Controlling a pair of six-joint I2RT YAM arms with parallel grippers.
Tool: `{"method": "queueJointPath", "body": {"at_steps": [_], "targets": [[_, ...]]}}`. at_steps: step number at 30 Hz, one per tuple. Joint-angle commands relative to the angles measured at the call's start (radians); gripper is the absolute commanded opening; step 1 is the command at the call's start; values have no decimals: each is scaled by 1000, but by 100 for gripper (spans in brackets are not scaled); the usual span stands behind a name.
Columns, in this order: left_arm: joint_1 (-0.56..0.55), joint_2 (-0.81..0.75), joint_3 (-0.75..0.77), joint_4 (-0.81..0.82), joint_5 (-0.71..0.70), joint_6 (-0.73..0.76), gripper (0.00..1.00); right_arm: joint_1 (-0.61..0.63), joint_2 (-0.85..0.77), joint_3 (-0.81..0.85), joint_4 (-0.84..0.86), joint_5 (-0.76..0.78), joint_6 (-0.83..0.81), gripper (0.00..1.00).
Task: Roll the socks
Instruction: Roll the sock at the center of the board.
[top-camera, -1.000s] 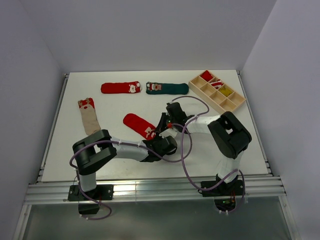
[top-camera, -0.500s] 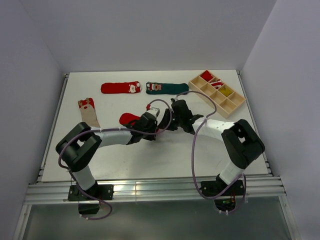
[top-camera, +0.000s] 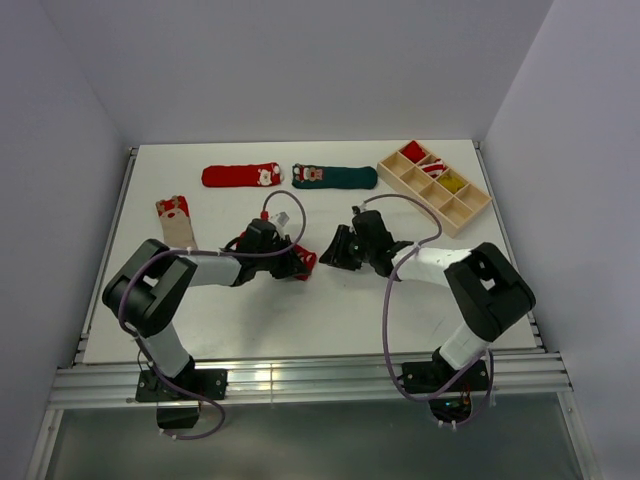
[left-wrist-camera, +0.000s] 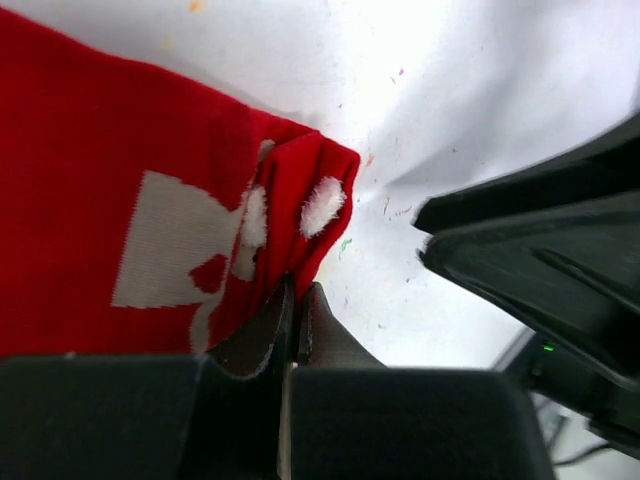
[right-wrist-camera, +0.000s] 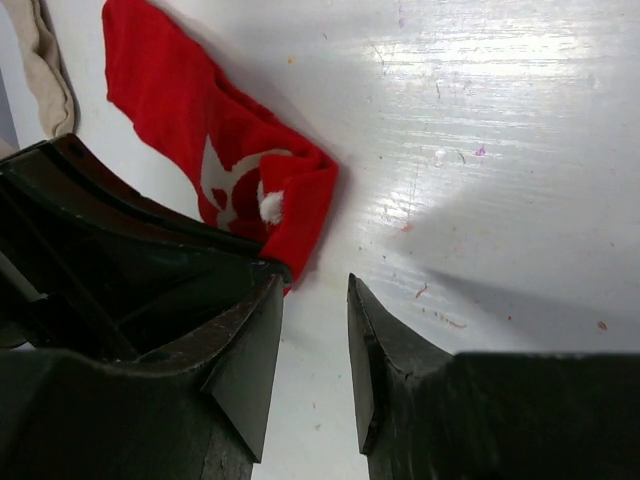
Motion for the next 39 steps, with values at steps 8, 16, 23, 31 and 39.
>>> {"method": "queueJointPath", "body": {"at_steps": [8, 16, 23, 31, 39], "targets": [[74, 11, -159, 203, 173, -249, 0, -8, 127, -19, 216, -70, 98, 40], [102, 40, -218, 352, 227, -340, 0, -7, 205, -13, 270, -124, 135, 41], [111, 53, -234, 407, 242, -367, 0, -7, 254, 5, 273, -167, 147, 43], [119, 74, -247, 461, 267, -386, 0, -7, 296, 25, 246, -196, 141, 44], [119, 83, -244, 475, 273, -391, 0, -5, 316, 40, 247, -230, 141, 42]]}}
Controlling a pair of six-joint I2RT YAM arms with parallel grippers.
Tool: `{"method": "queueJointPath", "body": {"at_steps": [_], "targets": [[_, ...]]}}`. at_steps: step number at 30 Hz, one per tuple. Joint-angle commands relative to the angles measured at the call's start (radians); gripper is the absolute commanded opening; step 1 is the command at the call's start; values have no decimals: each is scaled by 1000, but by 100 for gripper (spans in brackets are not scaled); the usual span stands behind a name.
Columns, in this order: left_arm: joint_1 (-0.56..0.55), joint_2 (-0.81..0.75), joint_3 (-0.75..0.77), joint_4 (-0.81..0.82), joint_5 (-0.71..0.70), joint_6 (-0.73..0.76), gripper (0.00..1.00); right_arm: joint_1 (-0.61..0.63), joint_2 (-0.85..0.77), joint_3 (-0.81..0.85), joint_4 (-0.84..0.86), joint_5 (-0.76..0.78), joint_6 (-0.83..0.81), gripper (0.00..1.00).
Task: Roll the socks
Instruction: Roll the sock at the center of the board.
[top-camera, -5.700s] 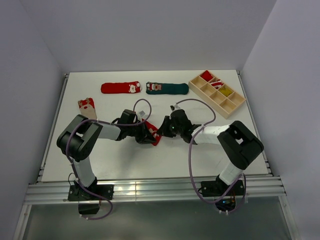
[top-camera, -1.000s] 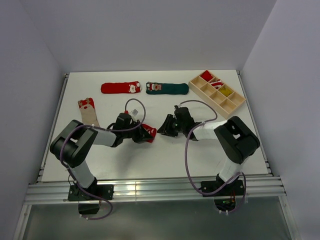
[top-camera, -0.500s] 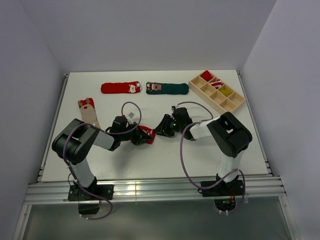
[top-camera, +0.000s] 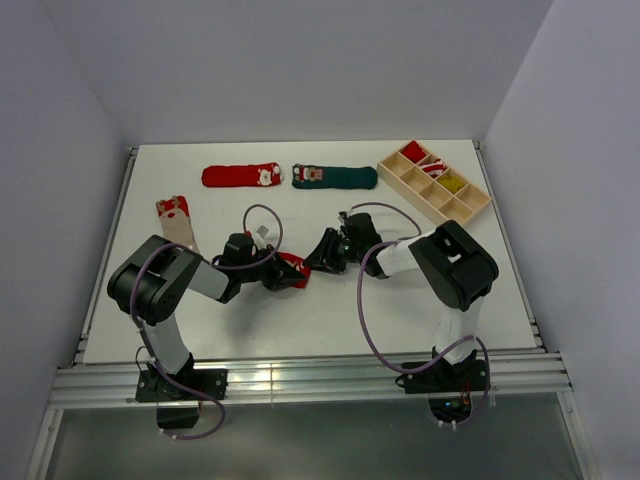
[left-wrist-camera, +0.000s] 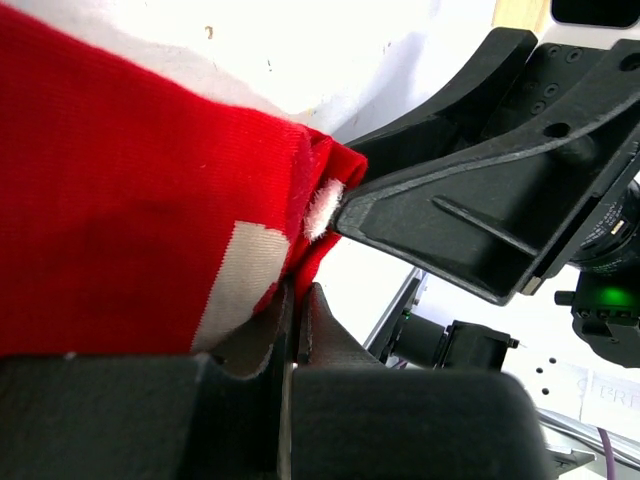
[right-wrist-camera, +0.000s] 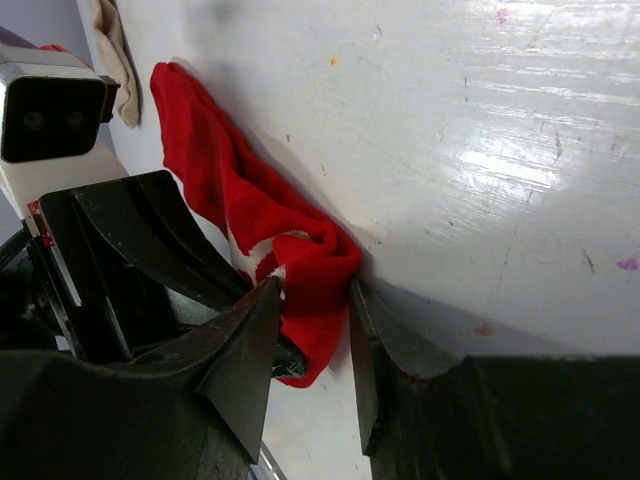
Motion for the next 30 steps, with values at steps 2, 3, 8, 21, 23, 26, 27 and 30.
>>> {"method": "queueJointPath", "body": {"at_steps": [2, 3, 8, 21, 23, 26, 27, 30], "targets": [[1, 13, -13, 30, 16, -2, 0, 1, 47, 7, -52, 0, -14, 35], [1, 14, -13, 32, 19, -2, 0, 1, 47, 10, -52, -2, -16, 32], [1, 20, -18, 48, 25, -8, 0, 1, 42, 15, -51, -6, -19, 5], [-62, -272, 89, -434, -320, 255, 64, 1, -99, 36, -312, 189, -109, 0], [-101, -347, 142, -557, -489, 330, 67, 1, -119, 47, -346, 212, -110, 0], [-209, -406, 198, -651, -661, 432, 68, 1, -134, 61, -405, 242, -113, 0], [-280, -412, 208, -665, -803, 458, 67, 1, -137, 64, -431, 251, -113, 0], [-448, -423, 225, -659, -1045, 573, 65, 1, -154, 76, -466, 265, -110, 0]]}}
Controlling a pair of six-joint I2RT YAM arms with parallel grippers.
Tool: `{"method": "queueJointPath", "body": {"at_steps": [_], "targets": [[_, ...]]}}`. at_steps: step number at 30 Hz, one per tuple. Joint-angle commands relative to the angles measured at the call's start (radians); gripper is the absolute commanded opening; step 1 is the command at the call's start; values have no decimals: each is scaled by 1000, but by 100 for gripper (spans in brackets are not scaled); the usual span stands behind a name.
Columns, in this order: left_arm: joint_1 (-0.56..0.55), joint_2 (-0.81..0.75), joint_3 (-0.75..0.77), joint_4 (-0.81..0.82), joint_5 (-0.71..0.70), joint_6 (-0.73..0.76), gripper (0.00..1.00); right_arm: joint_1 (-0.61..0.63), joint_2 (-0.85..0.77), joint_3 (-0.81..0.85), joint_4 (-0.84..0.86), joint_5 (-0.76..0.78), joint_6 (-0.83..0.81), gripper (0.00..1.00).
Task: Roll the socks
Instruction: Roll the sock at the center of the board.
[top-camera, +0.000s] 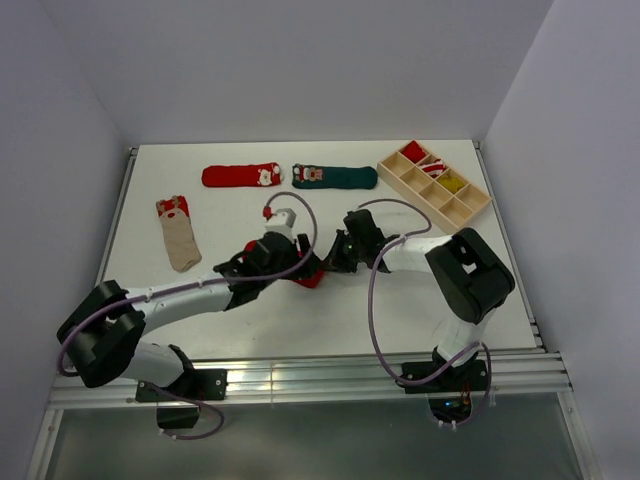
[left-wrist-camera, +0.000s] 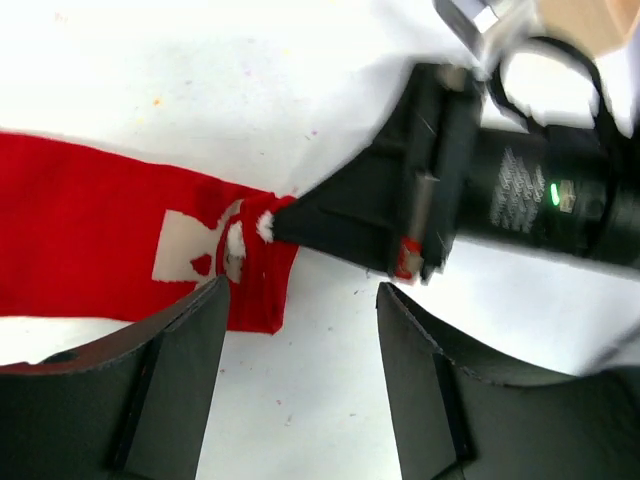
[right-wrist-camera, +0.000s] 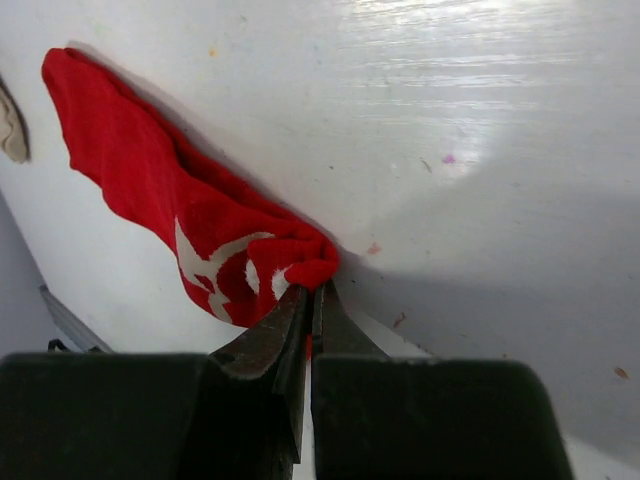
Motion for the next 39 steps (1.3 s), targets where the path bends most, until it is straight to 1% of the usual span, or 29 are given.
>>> {"method": "queueJointPath", "body": {"at_steps": [1, 2, 3, 4, 6, 7, 11, 12, 18, 24, 27, 33, 39], "targets": [[-183, -15, 27, -82, -420, 229, 65, -1, -40, 34, -117, 79, -20, 0], [-218, -6, 28, -59, -460, 256, 65, -1, -41, 37, -117, 79, -19, 0], [-282, 6, 33, -58, -491, 279, 64, -1, -41, 39, -139, 79, -19, 0], [-309, 42, 57, -66, -569, 311, 64, -1, -40, 45, -139, 75, -19, 0], [-376, 89, 85, -83, -635, 351, 64, -1, -37, 46, -139, 72, -16, 0], [-396, 136, 111, -88, -693, 385, 63, -1, -37, 48, -139, 65, -16, 0], [-482, 237, 168, -98, -788, 466, 62, -1, -27, 56, -140, 52, -16, 0], [-490, 271, 188, -104, -798, 489, 61, -1, -24, 59, -143, 52, -16, 0], [-508, 362, 240, -124, -853, 561, 59, -1, -20, 63, -146, 36, -14, 0], [-508, 415, 278, -141, -843, 601, 56, -1, -14, 63, -139, 19, -10, 0], [-510, 440, 298, -198, -835, 600, 56, -1, -1, 68, -133, 6, -6, 0], [-508, 491, 340, -259, -815, 584, 54, -1, 17, 82, -148, -4, -14, 0], [-507, 551, 374, -290, -827, 584, 52, -1, 34, 95, -154, -10, -14, 0]]}}
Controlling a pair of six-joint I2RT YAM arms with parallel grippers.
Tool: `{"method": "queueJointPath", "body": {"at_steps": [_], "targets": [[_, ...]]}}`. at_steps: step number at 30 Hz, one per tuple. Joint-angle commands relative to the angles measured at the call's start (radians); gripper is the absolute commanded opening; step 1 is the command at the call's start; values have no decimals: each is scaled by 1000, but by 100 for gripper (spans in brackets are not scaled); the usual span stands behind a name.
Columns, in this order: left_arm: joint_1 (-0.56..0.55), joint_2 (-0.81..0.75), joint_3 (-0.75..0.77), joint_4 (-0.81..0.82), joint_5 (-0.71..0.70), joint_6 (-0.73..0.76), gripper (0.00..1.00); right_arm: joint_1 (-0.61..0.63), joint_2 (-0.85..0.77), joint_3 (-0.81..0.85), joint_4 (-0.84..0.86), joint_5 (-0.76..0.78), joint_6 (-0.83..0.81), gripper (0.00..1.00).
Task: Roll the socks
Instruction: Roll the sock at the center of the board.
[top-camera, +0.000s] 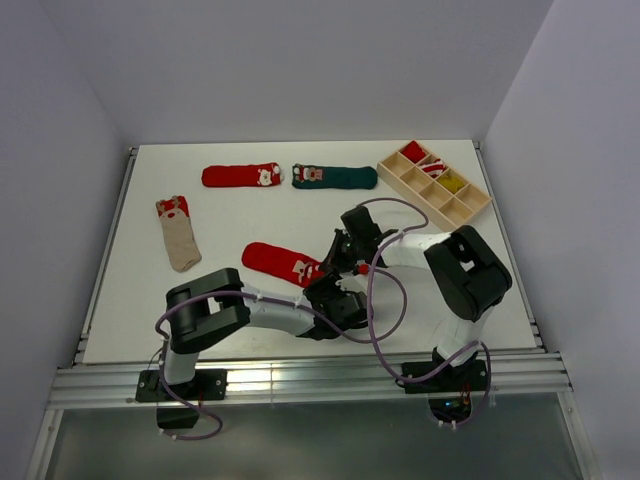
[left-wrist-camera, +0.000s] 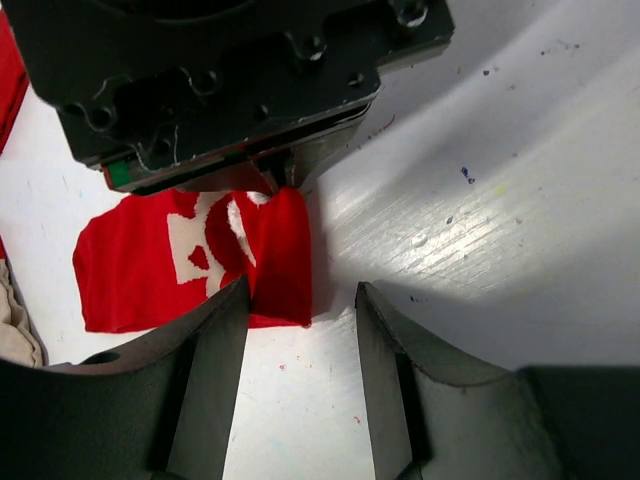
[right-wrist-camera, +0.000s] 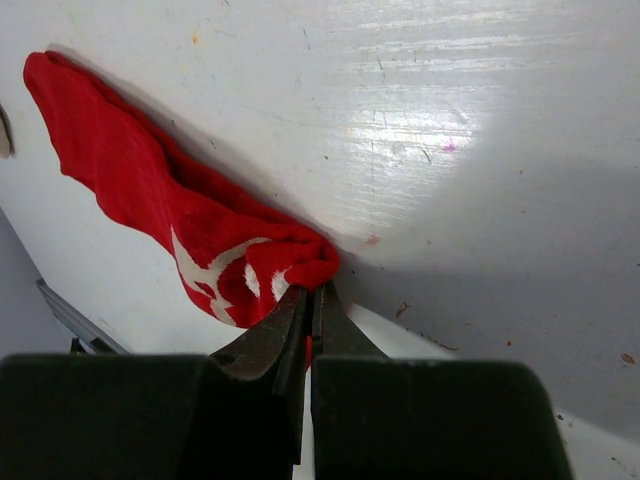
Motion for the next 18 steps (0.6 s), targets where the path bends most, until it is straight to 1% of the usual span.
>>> {"method": "queueJointPath", "body": {"at_steps": [1, 7, 10, 16, 18], "targets": [[-2, 21, 39, -32, -6, 5, 52, -1, 26, 36, -32, 5, -15, 0], [10, 57, 56, -45, -25, 23, 51, -1, 36, 39, -26, -1, -12, 0], [18, 72, 65, -63, -32, 24, 49, -1, 47, 38, -23, -12, -9, 0], [30, 106, 90, -141, -41, -17, 41, -1, 50, 47, -30, -15, -12, 0], [32, 124, 107, -184, -51, -43, 40, -1, 49, 52, -34, -15, -13, 0]]}}
